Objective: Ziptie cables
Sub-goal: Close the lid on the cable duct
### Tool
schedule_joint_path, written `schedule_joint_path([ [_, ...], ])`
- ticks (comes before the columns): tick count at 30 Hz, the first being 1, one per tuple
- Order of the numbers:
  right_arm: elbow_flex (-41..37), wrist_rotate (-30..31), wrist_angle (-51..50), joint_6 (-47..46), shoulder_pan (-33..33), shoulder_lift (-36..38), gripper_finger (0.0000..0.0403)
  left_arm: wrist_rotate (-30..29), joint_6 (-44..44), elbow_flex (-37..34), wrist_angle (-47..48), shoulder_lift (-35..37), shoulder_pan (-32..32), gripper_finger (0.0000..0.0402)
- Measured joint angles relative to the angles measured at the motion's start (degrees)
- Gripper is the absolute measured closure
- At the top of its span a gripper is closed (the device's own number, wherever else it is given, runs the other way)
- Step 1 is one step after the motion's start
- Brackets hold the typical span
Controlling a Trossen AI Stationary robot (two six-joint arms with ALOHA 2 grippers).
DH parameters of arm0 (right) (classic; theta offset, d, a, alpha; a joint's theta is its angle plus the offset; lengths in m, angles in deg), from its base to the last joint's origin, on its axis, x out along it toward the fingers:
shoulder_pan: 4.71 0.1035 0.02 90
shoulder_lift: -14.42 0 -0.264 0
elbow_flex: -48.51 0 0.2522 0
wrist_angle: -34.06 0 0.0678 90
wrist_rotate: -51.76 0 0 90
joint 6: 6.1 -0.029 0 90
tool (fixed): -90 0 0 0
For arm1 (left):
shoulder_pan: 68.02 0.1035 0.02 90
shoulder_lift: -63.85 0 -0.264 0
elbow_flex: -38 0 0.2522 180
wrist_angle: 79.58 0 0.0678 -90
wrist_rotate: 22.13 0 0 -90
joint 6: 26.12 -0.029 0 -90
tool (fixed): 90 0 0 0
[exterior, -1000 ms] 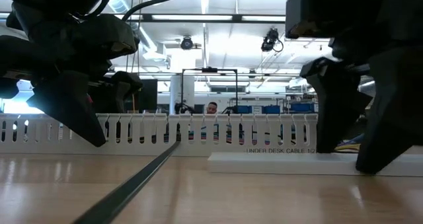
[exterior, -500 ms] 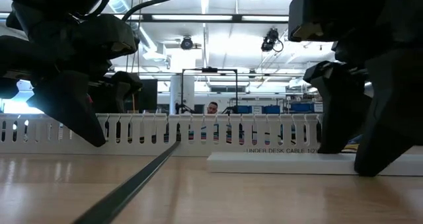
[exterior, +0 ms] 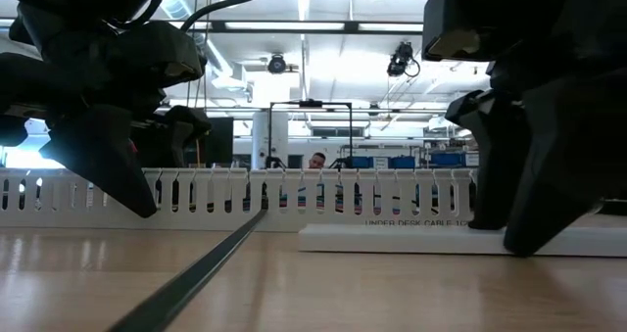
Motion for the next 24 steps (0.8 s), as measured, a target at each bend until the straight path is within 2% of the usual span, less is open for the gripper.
schedule_joint_path([
  [6, 2.1, -0.4, -2.5, -0.1, -0.3, -0.1, 0.0311, 0.0, 0.0, 0.0, 0.1, 0.0, 0.0, 0.0227],
  [13, 5.8, -0.5, -6.5, 1.4, -0.6, -0.1, 0.0393, 0.0, 0.2, 0.0, 0.1, 0.0, 0.0, 0.0227],
  [24, 10.0, -0.1, -11.9, 2.5, -1.5, -0.1, 0.0402, 0.0, 0.2, 0.0, 0.1, 0.0, 0.0, 0.0227],
])
